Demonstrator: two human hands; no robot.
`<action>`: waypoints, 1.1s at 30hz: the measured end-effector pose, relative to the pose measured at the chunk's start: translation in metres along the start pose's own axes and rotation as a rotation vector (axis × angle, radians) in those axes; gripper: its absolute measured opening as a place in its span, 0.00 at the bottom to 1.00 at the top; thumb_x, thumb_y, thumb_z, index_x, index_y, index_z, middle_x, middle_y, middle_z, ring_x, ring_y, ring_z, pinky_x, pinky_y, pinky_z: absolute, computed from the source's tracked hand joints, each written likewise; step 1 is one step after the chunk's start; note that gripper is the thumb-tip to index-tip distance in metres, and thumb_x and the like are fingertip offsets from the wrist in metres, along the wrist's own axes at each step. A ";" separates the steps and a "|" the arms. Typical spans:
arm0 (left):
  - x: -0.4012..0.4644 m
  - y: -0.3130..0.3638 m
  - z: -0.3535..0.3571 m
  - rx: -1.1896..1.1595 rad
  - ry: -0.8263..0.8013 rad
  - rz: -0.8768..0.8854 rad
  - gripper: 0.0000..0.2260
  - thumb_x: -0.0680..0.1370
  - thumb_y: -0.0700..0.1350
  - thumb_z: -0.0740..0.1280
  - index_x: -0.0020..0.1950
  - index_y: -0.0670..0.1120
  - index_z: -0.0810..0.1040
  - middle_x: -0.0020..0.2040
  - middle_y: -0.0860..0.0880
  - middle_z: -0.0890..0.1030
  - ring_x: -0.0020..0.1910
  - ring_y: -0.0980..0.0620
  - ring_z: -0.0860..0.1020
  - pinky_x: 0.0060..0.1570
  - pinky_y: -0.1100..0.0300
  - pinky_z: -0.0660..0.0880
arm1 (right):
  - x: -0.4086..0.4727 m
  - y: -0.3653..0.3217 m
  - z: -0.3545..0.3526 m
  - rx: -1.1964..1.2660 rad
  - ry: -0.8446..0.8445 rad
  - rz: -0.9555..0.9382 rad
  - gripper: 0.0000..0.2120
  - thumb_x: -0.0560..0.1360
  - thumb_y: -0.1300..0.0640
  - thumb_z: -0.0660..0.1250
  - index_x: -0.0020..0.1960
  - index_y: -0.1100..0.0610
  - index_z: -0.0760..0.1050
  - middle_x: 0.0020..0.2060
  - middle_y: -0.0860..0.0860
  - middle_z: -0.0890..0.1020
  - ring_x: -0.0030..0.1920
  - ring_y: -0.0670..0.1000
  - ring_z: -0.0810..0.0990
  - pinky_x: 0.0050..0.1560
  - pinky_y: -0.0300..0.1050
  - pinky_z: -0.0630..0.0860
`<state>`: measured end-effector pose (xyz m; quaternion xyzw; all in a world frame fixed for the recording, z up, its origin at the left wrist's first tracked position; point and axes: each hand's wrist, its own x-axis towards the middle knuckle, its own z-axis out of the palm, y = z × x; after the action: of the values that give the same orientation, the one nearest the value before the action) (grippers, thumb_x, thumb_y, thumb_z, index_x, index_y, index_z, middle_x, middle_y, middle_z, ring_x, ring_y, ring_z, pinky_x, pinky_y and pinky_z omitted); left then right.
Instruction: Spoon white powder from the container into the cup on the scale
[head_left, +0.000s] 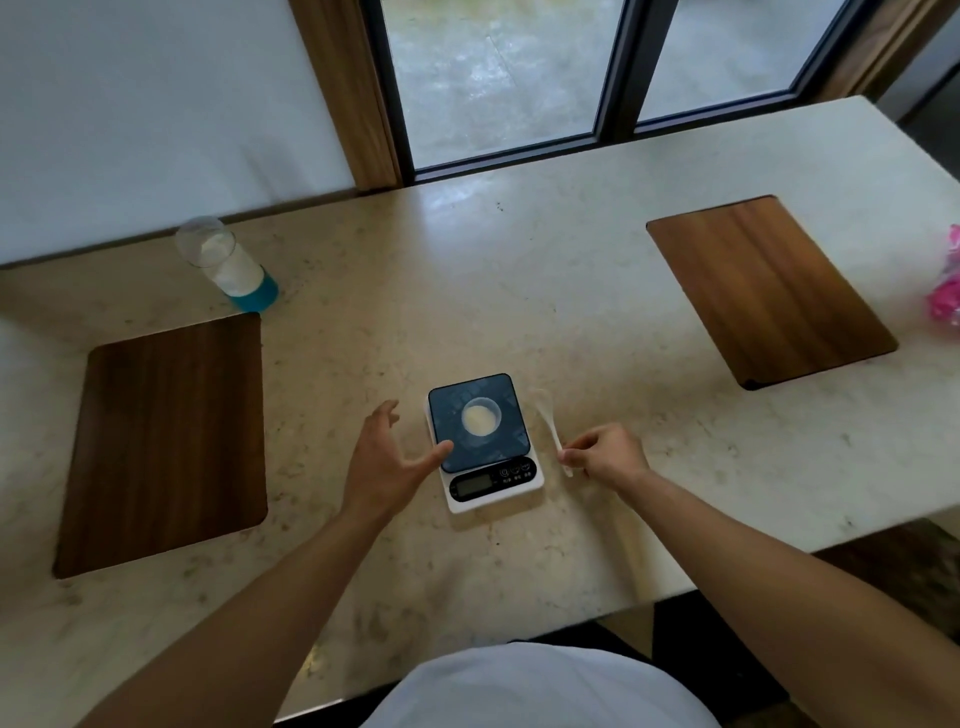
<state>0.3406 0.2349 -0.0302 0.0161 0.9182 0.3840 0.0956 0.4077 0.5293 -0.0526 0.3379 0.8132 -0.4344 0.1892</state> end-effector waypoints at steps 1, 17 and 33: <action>-0.002 -0.001 0.000 0.005 -0.002 -0.002 0.45 0.65 0.68 0.74 0.74 0.49 0.64 0.66 0.47 0.75 0.63 0.51 0.74 0.57 0.58 0.72 | 0.001 0.000 0.001 -0.008 0.001 -0.001 0.04 0.66 0.53 0.80 0.37 0.51 0.86 0.31 0.46 0.86 0.32 0.45 0.84 0.38 0.42 0.80; -0.016 -0.006 0.003 0.056 -0.031 0.002 0.41 0.67 0.64 0.75 0.72 0.48 0.67 0.61 0.49 0.77 0.57 0.54 0.74 0.52 0.58 0.71 | -0.001 0.000 0.010 -0.110 0.028 -0.034 0.07 0.68 0.51 0.79 0.34 0.52 0.85 0.25 0.44 0.82 0.28 0.42 0.81 0.28 0.36 0.71; -0.004 -0.002 -0.013 0.089 -0.007 0.034 0.37 0.70 0.66 0.71 0.71 0.47 0.68 0.62 0.48 0.77 0.57 0.55 0.73 0.54 0.58 0.70 | 0.005 -0.024 0.005 -0.223 0.107 -0.125 0.15 0.72 0.44 0.74 0.50 0.56 0.85 0.42 0.50 0.87 0.38 0.45 0.82 0.36 0.40 0.74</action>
<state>0.3424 0.2238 -0.0220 0.0371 0.9337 0.3443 0.0913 0.3873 0.5179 -0.0443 0.2862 0.8849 -0.3336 0.1543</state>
